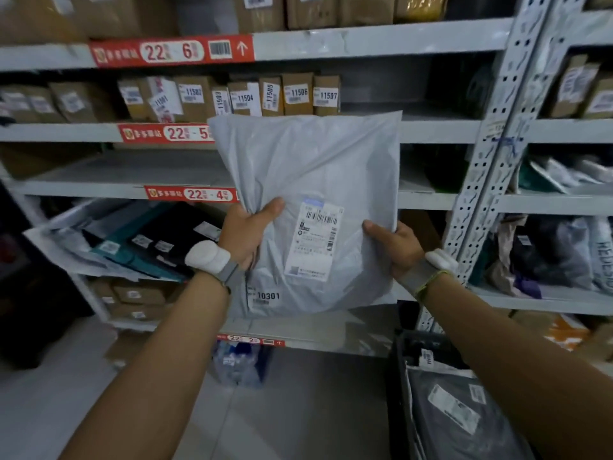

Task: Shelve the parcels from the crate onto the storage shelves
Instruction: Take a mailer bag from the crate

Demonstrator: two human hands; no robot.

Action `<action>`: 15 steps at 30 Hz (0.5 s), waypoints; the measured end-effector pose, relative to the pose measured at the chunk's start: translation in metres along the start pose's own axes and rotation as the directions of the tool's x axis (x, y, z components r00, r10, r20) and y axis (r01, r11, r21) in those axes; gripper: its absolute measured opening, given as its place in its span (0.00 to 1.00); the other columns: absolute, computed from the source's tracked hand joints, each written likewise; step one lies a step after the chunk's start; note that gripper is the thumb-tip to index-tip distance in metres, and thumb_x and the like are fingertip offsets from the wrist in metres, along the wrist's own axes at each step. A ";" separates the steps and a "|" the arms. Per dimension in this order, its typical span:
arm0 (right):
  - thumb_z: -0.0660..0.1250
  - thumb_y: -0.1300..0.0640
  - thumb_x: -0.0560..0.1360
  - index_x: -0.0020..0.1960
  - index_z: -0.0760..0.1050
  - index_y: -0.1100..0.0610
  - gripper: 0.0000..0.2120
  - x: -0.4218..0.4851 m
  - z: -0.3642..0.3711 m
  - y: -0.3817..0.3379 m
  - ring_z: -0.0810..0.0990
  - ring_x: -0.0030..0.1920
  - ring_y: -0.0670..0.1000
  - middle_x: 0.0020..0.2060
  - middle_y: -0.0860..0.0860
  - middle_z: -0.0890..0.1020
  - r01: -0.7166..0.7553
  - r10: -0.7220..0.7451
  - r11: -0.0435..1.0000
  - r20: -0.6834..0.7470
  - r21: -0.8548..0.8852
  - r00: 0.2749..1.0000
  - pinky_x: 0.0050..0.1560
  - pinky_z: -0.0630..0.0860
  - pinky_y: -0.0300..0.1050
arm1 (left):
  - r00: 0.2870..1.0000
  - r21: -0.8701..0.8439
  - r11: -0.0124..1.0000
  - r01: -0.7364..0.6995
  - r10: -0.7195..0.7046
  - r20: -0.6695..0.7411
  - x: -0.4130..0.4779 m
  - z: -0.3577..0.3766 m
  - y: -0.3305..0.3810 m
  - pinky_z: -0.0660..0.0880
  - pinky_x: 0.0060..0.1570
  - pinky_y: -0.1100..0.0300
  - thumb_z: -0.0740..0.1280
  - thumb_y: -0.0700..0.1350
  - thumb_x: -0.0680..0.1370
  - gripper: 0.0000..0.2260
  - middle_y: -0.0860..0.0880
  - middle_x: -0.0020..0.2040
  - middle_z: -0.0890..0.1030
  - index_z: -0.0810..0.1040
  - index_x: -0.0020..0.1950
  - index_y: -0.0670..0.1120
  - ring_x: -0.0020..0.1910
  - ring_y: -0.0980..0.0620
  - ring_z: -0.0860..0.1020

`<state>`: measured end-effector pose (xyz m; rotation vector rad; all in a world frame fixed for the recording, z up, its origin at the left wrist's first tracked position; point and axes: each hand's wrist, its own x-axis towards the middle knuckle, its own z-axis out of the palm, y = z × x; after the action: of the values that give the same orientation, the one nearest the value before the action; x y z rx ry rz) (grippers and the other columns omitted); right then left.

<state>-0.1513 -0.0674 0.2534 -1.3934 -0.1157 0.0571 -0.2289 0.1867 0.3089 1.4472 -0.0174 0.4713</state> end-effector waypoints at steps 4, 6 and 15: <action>0.75 0.51 0.73 0.47 0.82 0.53 0.07 -0.004 0.019 -0.012 0.83 0.49 0.57 0.44 0.52 0.86 0.116 -0.118 0.993 -0.153 -0.019 0.981 0.56 0.81 0.56 | 0.992 0.073 0.994 0.077 -0.084 0.098 -0.008 -0.022 -0.005 0.79 0.57 0.51 0.74 0.44 0.75 0.11 0.48 0.53 0.86 0.82 0.56 0.45 0.53 0.49 0.84; 0.74 0.52 0.74 0.45 0.81 0.52 0.04 -0.005 0.026 -0.021 0.82 0.47 0.56 0.42 0.51 0.84 0.159 -0.162 0.987 -0.211 -0.031 0.964 0.54 0.80 0.52 | 0.978 0.206 0.974 0.093 -0.129 0.166 -0.015 -0.037 -0.014 0.79 0.57 0.49 0.75 0.44 0.74 0.11 0.48 0.53 0.86 0.82 0.55 0.47 0.53 0.49 0.84; 0.74 0.53 0.74 0.49 0.83 0.62 0.12 0.004 0.050 -0.052 0.78 0.46 0.51 0.44 0.60 0.84 0.280 -0.293 0.956 -0.349 -0.087 0.890 0.47 0.75 0.47 | 0.962 0.261 0.956 0.135 -0.189 0.197 -0.031 -0.095 -0.032 0.82 0.43 0.57 0.71 0.36 0.76 0.11 0.50 0.51 0.85 0.80 0.58 0.41 0.49 0.50 0.85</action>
<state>-0.1545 -0.0274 0.3132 -1.3865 -0.0158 -0.4484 -0.2725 0.2659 0.2567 1.7238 -0.0166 0.1794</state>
